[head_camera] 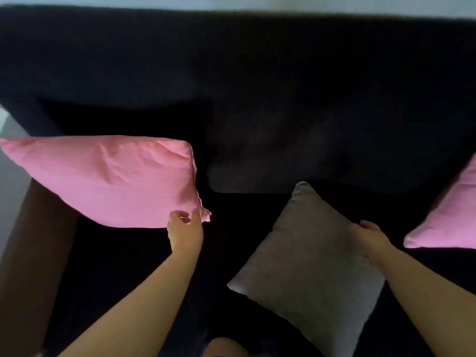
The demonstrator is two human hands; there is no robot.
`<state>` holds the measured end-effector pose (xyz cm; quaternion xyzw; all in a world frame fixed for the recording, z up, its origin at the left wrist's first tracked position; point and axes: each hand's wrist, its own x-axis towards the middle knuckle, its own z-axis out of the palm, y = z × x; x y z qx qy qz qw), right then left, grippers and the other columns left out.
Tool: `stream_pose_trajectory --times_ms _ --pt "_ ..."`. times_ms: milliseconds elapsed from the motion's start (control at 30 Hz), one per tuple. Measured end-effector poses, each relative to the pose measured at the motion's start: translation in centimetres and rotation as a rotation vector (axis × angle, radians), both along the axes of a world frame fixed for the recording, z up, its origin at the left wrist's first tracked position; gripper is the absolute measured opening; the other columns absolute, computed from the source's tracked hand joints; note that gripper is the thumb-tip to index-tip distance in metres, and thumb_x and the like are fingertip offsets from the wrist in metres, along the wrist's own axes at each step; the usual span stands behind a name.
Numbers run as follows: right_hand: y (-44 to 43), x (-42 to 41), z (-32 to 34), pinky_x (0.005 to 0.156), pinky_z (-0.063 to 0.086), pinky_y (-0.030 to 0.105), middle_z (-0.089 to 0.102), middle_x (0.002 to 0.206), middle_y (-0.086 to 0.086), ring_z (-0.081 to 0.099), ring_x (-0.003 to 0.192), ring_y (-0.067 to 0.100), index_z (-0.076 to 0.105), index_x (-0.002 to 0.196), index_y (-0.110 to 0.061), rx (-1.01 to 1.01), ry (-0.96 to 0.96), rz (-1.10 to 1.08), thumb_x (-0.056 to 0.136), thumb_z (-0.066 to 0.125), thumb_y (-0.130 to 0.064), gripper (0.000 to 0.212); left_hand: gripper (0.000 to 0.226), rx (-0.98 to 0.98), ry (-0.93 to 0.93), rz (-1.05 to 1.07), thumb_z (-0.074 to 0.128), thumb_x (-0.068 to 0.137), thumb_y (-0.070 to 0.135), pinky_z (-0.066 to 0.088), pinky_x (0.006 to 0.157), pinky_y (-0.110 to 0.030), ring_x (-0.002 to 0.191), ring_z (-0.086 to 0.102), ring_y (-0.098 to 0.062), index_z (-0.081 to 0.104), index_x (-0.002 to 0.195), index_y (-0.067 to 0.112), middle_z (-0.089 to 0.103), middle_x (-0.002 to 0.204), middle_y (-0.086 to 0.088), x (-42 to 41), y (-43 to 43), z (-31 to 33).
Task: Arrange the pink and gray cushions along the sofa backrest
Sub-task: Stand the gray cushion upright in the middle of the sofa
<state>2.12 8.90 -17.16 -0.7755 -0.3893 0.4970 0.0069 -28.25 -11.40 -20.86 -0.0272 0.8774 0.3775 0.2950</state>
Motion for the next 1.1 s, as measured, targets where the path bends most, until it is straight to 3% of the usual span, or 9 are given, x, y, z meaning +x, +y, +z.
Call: stream_pose_trajectory --times_ms 167,267,400,500,600,733,867,967,1100 --pt "-2.5 7.6 -2.8 0.083 0.032 0.032 0.047 0.132 0.007 0.049 0.115 0.031 0.029 0.150 -0.003 -0.121 0.025 -0.069 0.099 0.053 -0.017 0.058 0.040 -0.184 -0.317 -0.489 0.058 0.084 0.054 0.050 0.096 -0.041 0.105 0.064 -0.034 0.062 0.094 0.015 0.067 0.111 -0.013 7.2 5.3 -3.8" --pt "-3.0 10.5 -5.5 0.092 0.039 0.039 0.038 0.151 0.008 0.045 0.130 0.032 0.024 0.153 -0.025 -0.134 0.053 -0.096 0.092 0.063 -0.031 0.073 0.052 -0.199 -0.430 -0.678 0.055 0.079 0.064 0.053 0.092 -0.040 0.099 0.066 -0.031 0.061 0.089 0.013 0.070 0.113 -0.017 11.3 8.9 -5.6" --pt "-1.9 13.2 -8.1 0.106 0.037 0.052 0.031 0.156 0.006 0.040 0.136 0.033 0.012 0.154 -0.038 -0.138 0.120 -0.201 0.077 0.075 -0.046 0.100 0.092 -0.218 -0.490 -0.640 0.065 0.079 0.062 0.050 0.093 -0.038 0.121 0.056 -0.033 0.032 0.148 0.011 0.050 0.140 -0.011 15.5 11.4 -7.0" --pt "-1.2 15.4 -9.2 0.109 0.030 0.060 0.035 0.155 0.007 0.038 0.137 0.035 0.009 0.155 -0.032 -0.334 0.183 -0.334 0.062 0.081 -0.059 0.121 0.103 -0.211 -0.516 -0.552 0.070 0.075 0.062 0.050 0.090 -0.039 0.123 0.055 -0.033 0.023 0.154 0.016 0.047 0.147 -0.011 16.9 11.7 -7.5" --pt "-1.8 15.9 -9.0 0.104 0.038 0.059 0.052 0.138 0.008 0.051 0.124 0.033 0.034 0.146 -0.024 -0.481 0.359 -0.353 0.061 0.080 -0.061 0.103 0.104 -0.152 -0.661 -0.360 0.078 0.068 0.059 0.053 0.085 -0.044 0.113 0.059 -0.030 0.031 0.152 0.019 0.052 0.141 -0.009 17.2 11.0 -7.3" --pt "-1.6 13.6 -7.3 0.097 0.046 0.050 0.053 0.129 0.001 0.054 0.114 0.026 0.028 0.149 -0.032 -0.235 0.452 -0.350 0.067 0.082 -0.049 0.101 0.099 0.040 -0.711 -0.183 0.083 0.069 0.045 0.051 0.089 -0.044 0.109 0.061 -0.025 0.033 0.150 0.018 0.059 0.131 -0.005 16.8 9.3 -5.0" --pt "2.2 10.7 -2.8 0.103 0.045 0.047 0.053 0.136 -0.004 0.056 0.118 0.019 0.029 0.148 -0.034 0.061 0.510 -0.130 0.058 0.083 -0.057 0.107 0.109 0.273 -0.690 -0.125 0.090 0.053 0.040 0.054 0.082 -0.035 0.110 0.065 -0.020 0.038 0.146 0.018 0.064 0.126 -0.003 15.0 8.7 -0.7" --pt "5.9 8.5 0.6 0.106 0.043 0.044 0.048 0.142 -0.006 0.052 0.125 0.017 0.023 0.150 -0.032 0.213 0.527 0.051 0.060 0.081 -0.059 0.110 0.137 0.365 -0.582 -0.138 0.096 0.030 0.049 0.048 0.097 -0.035 0.119 0.060 -0.018 0.034 0.148 0.017 0.061 0.132 0.000 13.6 10.3 2.3" --pt "9.7 6.6 2.5 0.104 0.042 0.037 0.046 0.143 -0.005 0.049 0.126 0.016 0.022 0.152 -0.030 0.270 0.536 0.229 0.074 0.077 -0.049 0.097 0.134 0.269 -0.424 -0.200 0.086 0.046 0.065 0.031 0.117 -0.043 0.137 0.045 -0.023 0.023 0.155 0.019 0.046 0.151 0.000 12.8 13.0 4.6"
